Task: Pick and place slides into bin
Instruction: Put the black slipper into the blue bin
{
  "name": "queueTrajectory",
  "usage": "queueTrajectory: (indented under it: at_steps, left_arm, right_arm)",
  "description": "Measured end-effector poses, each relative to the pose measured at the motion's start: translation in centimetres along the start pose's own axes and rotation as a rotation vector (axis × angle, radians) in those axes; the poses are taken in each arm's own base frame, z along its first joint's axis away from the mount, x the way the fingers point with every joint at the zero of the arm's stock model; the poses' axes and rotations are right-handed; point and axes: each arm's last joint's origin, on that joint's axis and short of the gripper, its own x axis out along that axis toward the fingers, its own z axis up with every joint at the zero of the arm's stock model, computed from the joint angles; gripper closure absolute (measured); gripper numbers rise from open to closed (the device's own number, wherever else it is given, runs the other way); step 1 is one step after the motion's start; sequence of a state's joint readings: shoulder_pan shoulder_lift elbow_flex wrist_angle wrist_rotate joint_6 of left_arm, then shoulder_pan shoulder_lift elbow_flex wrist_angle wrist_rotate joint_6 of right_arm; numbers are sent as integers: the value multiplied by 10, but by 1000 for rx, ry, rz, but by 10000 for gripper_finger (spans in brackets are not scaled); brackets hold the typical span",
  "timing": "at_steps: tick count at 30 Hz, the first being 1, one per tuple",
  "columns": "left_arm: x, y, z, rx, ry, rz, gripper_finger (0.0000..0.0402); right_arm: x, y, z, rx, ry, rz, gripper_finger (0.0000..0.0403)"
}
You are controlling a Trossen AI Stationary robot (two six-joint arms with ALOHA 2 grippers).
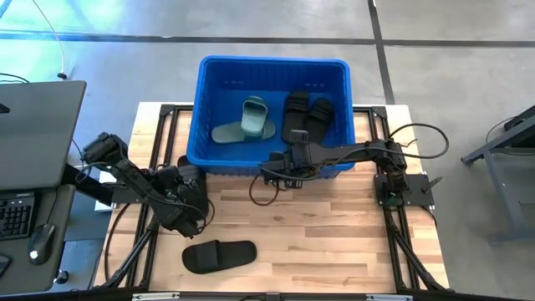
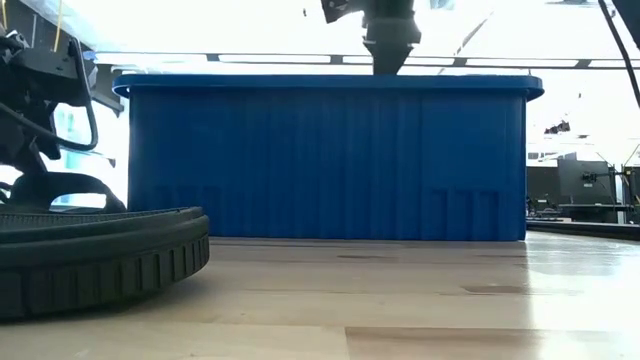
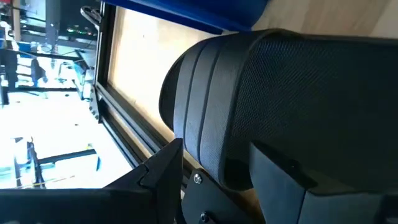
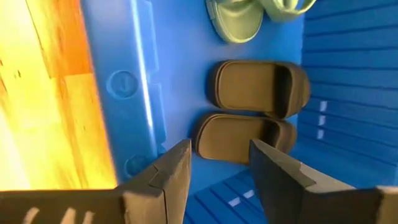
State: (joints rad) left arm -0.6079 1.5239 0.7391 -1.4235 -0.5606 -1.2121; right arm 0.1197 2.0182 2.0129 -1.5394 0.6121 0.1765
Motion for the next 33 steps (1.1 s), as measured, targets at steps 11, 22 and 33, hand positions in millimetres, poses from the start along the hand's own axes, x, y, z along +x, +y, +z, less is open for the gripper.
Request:
queueTrajectory:
  at_steps: [11,22,33]
  left_arm:
    - [0,0,0,0,0,-1,375]
    - [-33,-4,20,-15,46,-192,400]
    - [-55,-29,39,234,-90,-548,327]
  right_arm:
    - [-10,12,-3,-64,-29,-72,247]
    - [-10,10,-4,-73,-22,-105,247]
    - [-11,11,-4,-55,-19,-84,247]
